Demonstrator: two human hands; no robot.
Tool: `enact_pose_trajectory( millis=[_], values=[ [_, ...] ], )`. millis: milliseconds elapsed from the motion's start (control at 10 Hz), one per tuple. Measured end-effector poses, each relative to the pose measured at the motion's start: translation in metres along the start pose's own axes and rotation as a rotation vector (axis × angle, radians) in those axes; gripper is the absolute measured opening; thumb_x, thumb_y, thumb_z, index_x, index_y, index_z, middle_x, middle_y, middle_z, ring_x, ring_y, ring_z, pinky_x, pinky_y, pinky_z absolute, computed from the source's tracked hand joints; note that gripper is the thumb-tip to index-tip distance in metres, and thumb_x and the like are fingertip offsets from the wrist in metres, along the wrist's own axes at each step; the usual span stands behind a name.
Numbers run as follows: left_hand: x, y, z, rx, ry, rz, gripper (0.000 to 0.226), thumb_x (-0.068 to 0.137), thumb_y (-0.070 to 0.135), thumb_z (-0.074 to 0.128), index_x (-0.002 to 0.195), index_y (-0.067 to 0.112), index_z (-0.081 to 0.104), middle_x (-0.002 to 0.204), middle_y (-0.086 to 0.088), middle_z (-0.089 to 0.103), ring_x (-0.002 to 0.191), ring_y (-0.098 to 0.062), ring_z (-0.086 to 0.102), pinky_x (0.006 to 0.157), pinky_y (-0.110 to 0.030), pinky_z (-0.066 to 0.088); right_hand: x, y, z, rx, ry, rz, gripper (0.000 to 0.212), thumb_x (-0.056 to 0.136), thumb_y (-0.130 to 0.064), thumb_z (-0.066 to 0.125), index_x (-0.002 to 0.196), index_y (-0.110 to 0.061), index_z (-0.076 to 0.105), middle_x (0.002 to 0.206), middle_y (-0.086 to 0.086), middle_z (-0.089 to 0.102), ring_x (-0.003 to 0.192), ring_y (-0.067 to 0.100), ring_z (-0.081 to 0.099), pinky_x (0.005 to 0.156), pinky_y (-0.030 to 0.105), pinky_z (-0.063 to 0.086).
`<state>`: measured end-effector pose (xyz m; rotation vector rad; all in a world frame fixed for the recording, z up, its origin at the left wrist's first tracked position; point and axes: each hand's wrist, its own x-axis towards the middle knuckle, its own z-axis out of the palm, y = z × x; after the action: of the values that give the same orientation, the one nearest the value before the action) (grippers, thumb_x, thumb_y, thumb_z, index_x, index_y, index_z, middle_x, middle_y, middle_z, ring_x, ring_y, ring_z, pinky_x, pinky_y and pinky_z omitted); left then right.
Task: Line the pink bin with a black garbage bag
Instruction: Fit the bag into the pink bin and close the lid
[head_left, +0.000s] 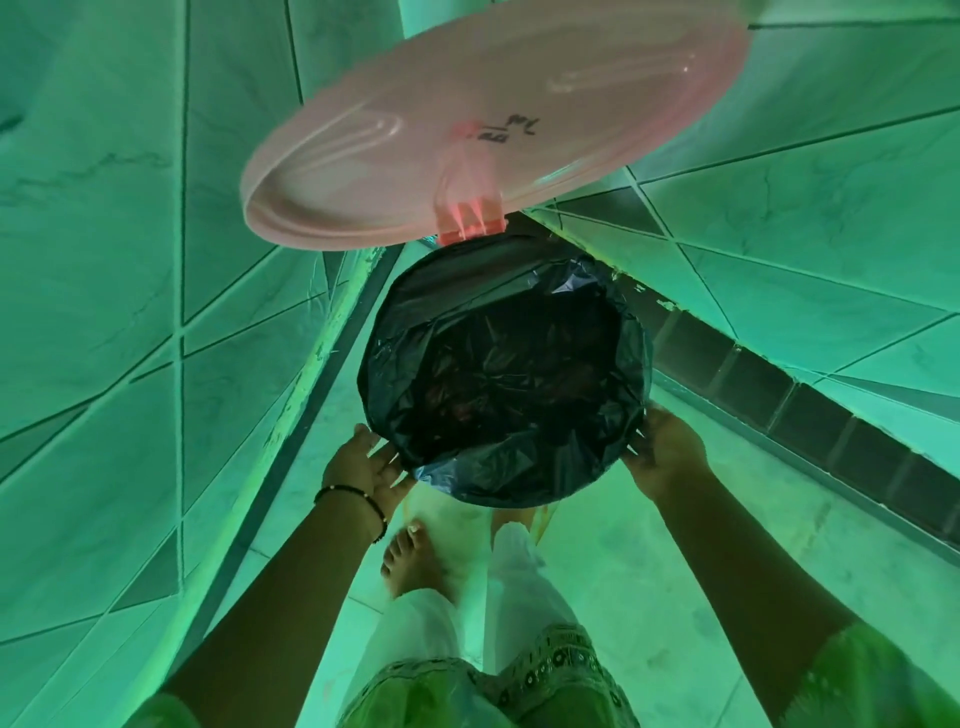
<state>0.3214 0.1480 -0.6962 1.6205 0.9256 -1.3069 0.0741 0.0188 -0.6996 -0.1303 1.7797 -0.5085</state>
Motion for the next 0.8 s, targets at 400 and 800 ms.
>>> enact_pose_trajectory(
  millis=[400, 800],
  values=[
    [0.011, -0.006, 0.016, 0.634, 0.093, 0.380, 0.034, 0.095, 0.010, 0.043, 0.123, -0.008, 0.052, 0.129, -0.031, 0.053, 0.121, -0.047, 0.049, 0.104, -0.057, 0.038, -0.012, 0.024, -0.003, -0.792, 0.244, -0.455, 0.017, 0.091, -0.020, 0.056, 0.089, -0.004, 0.063, 0.081, 0.012, 0.065, 0.079, 0.034, 0.063, 0.082, 0.050, 0.054],
    [-0.035, 0.055, 0.080, 1.208, -0.191, 1.102, 0.040, 0.099, 0.014, 0.034, 0.138, 0.007, 0.038, 0.142, -0.013, 0.045, 0.130, -0.027, 0.043, 0.106, -0.032, 0.032, -0.020, -0.058, 0.066, -1.212, -0.039, -1.159, 0.042, 0.094, -0.033, 0.043, 0.131, -0.014, 0.044, 0.127, 0.010, 0.056, 0.117, 0.029, 0.051, 0.097, 0.047, 0.043]
  ],
)
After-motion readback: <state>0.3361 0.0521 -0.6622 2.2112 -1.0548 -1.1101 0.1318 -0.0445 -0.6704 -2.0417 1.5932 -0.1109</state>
